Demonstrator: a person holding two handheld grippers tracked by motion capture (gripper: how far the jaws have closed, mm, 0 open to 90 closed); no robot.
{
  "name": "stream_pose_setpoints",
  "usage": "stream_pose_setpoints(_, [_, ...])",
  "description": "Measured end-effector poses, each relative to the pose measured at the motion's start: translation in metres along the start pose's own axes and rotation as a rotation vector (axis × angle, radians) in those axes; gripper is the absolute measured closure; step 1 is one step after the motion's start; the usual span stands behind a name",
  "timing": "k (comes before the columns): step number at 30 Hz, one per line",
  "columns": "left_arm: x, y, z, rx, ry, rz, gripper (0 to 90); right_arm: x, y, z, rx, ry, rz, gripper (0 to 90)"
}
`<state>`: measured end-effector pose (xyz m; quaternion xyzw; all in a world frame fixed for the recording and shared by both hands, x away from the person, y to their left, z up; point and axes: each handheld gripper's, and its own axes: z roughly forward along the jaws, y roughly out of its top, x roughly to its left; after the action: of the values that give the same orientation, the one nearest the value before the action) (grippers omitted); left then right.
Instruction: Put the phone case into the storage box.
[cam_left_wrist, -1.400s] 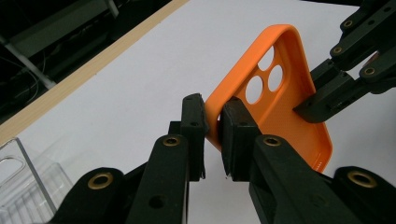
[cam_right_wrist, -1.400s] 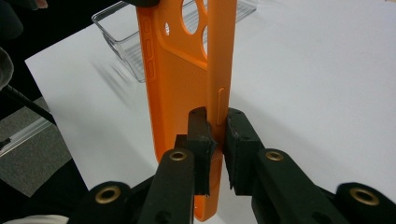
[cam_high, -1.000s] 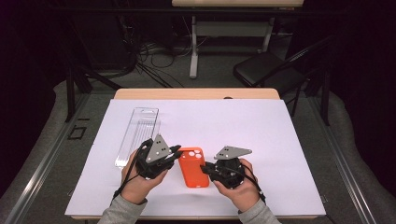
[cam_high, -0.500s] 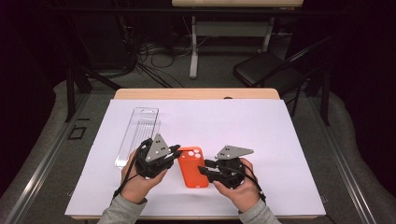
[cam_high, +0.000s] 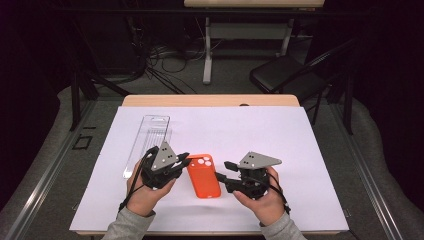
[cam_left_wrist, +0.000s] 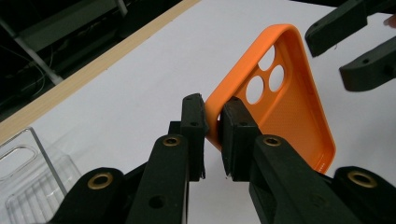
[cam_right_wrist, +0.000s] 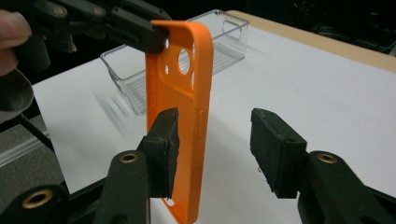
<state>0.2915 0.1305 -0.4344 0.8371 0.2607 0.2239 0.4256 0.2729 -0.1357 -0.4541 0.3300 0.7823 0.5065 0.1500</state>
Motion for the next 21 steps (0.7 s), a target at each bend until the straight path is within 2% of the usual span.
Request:
stream_pose_setpoints(7, [0.003,-0.001,-0.002,-0.002,0.006,-0.007,80.9,-0.005,0.004,-0.008,-0.062,-0.006,0.0,49.1])
stream_pose_setpoints(11, [0.004,0.0,-0.003,-0.003,0.003,-0.006,80.8,-0.01,0.004,-0.011,-0.059,0.001,0.014,50.3])
stream_pose_setpoints(13, [0.003,0.0,-0.004,-0.008,0.0,-0.011,80.9,-0.011,0.003,-0.012,-0.081,-0.028,-0.007,49.9])
stream_pose_setpoints(18, [0.004,0.0,-0.005,-0.009,0.003,-0.009,80.9,-0.015,0.002,-0.011,-0.099,-0.088,-0.018,43.5])
stream_pose_setpoints(21, [0.005,0.0,-0.005,-0.01,0.004,-0.009,80.9,-0.019,0.001,-0.012,-0.125,-0.138,-0.041,42.8])
